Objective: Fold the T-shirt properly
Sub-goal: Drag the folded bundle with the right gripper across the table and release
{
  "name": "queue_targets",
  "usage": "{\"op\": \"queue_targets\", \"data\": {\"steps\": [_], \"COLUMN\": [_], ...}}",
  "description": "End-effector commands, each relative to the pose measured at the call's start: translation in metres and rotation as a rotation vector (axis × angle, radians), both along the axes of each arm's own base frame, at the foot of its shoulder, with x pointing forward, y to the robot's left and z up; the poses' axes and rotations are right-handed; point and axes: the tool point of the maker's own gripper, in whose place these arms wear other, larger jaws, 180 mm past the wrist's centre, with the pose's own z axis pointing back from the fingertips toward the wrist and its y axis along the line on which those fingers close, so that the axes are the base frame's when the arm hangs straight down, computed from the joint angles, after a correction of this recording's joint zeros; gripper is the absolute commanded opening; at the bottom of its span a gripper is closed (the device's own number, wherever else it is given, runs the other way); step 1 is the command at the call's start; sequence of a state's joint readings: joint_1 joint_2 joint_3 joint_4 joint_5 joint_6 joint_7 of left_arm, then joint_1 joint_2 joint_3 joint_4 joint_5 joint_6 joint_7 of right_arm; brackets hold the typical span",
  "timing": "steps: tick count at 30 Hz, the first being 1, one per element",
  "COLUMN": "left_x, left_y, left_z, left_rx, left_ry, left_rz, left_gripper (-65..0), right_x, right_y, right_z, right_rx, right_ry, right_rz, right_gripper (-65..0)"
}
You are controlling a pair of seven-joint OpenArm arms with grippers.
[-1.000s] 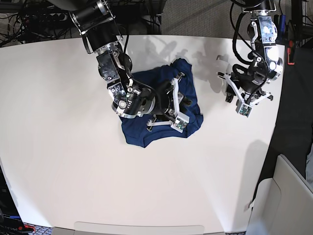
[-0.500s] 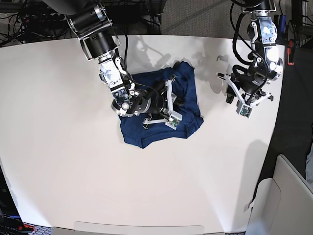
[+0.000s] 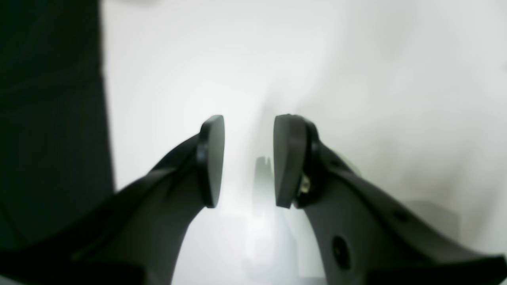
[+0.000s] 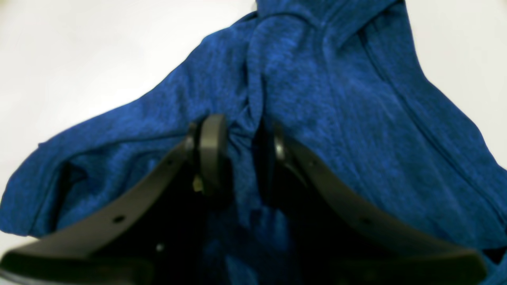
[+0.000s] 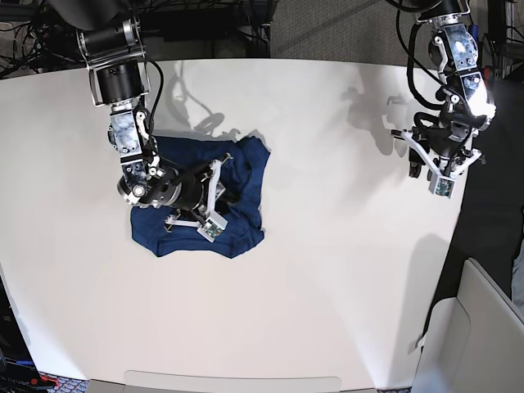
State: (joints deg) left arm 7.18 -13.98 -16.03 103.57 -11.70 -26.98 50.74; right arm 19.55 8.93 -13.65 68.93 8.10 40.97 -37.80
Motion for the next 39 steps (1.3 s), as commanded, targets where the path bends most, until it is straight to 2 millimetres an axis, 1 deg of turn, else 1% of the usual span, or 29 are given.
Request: {"op": "queue_targets", "data": {"steps": [1, 2, 5, 8, 12, 14, 16, 18, 20, 22, 23, 28, 30, 33, 35, 37, 39], "left_x": [0.009, 0.009, 0.002, 0.001, -0.008, -0.009, -0.009, -0.008, -0.007, -0.007, -0.007, -0.008, -0.008, -0.008, -0.008, -0.008, -0.007], "left_y": [0.004, 0.004, 0.004, 0.002, 0.004, 0.004, 0.004, 0.003, 0.002, 0.001, 0.001, 0.001, 0.001, 0.001, 0.001, 0.0, -0.002], "left_z": [0.02, 0.023, 0.023, 0.029, 0.021, 0.02, 0.021, 0.023, 0.026, 0.026, 0.026, 0.025, 0.025, 0.025, 0.026, 0.026, 0.03], "left_rx": [0.014, 0.017, 0.027, 0.036, 0.041, 0.042, 0.042, 0.044, 0.048, 0.046, 0.046, 0.046, 0.046, 0.046, 0.046, 0.045, 0.047], "left_ry": [-0.07, -0.077, -0.071, -0.087, -0.043, -0.037, -0.038, -0.044, -0.054, -0.053, -0.053, -0.05, -0.05, -0.051, -0.053, -0.054, -0.066], "left_rz": [-0.003, -0.002, -0.005, -0.012, -0.006, -0.005, -0.006, -0.007, -0.01, -0.013, -0.013, -0.013, -0.013, -0.013, -0.014, -0.014, -0.017], "left_gripper": [-46.2, -46.2, -46.2, -46.2, -46.2, -46.2, -46.2, -46.2, -46.2, -46.2, -46.2, -46.2, -46.2, -46.2, -46.2, -46.2, -46.2], "right_x": [-0.004, -0.004, -0.003, 0.0, 0.004, 0.004, 0.004, -0.002, -0.01, -0.017, -0.02, -0.031, -0.03, -0.028, -0.03, -0.029, -0.035], "right_y": [-0.043, -0.05, -0.072, -0.091, -0.113, -0.118, -0.117, -0.115, -0.107, -0.092, -0.089, -0.087, -0.087, -0.082, -0.073, -0.059, -0.045], "right_z": [-0.018, -0.019, -0.019, -0.013, -0.001, 0.001, 0.003, 0.003, 0.005, 0.009, 0.01, 0.008, 0.009, 0.02, 0.032, 0.044, 0.047], "right_rx": [-0.18, -0.189, -0.222, -0.259, -0.307, -0.317, -0.318, -0.335, -0.354, -0.34, -0.337, -0.34, -0.339, -0.331, -0.318, -0.288, -0.234], "right_ry": [0.052, 0.053, 0.053, 0.032, 0.001, -0.004, -0.013, -0.005, -0.006, -0.02, -0.026, -0.02, -0.022, -0.061, -0.099, -0.138, -0.14], "right_rz": [-0.039, -0.048, -0.07, -0.078, -0.085, -0.087, -0.084, -0.076, -0.056, -0.035, -0.029, -0.025, -0.026, -0.017, -0.004, 0.007, 0.017], "right_gripper": [-51.1, -51.1, -51.1, -51.1, -51.1, -51.1, -51.1, -51.1, -51.1, -51.1, -51.1, -51.1, -51.2, -51.3, -51.3, -51.3, -51.3]}}
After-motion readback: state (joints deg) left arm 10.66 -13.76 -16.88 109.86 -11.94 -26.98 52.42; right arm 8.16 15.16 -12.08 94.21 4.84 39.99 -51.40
